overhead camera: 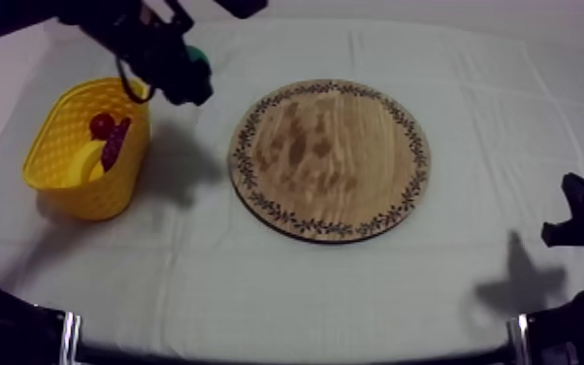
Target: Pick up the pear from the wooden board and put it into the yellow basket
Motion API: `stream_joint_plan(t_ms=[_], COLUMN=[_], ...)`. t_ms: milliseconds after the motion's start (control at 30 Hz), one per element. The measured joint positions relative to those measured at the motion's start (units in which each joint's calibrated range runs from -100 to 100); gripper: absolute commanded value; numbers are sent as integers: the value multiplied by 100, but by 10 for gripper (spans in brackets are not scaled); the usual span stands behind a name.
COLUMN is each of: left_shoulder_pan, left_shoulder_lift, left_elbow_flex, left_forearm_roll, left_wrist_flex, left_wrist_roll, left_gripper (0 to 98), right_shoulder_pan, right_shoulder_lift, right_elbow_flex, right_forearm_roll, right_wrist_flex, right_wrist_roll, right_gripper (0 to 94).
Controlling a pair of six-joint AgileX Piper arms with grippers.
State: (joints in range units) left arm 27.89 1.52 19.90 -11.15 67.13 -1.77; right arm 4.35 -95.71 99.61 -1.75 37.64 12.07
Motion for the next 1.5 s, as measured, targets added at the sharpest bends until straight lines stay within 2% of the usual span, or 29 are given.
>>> stream_joint_plan(t_ms=[300,467,867,1167,1500], left_shoulder_pan=[-76,-296,-960,-1458,-1834], left_shoulder_lift=[-1030,-1103,-757,-621,-440], left_elbow_flex=[141,-18,-643,-178,722], left_forearm_roll=[-255,-361,-402,-544,-554], left_wrist_flex=[758,798,803,660,478], left_wrist_roll=[430,575,962,908,862], left_gripper=[642,611,546,546,542], right_shoulder_pan=[0,0,0,-3,-3], right_shoulder_lift=[0,0,0,0,0], right_elbow_flex=[0,0,0,0,0], right_forearm_roll=[0,0,0,0,0], right_wrist_flex=[0,0,5,5,5], right_wrist_roll=[0,0,0,0,0], right_gripper=[3,3,3,3,3])
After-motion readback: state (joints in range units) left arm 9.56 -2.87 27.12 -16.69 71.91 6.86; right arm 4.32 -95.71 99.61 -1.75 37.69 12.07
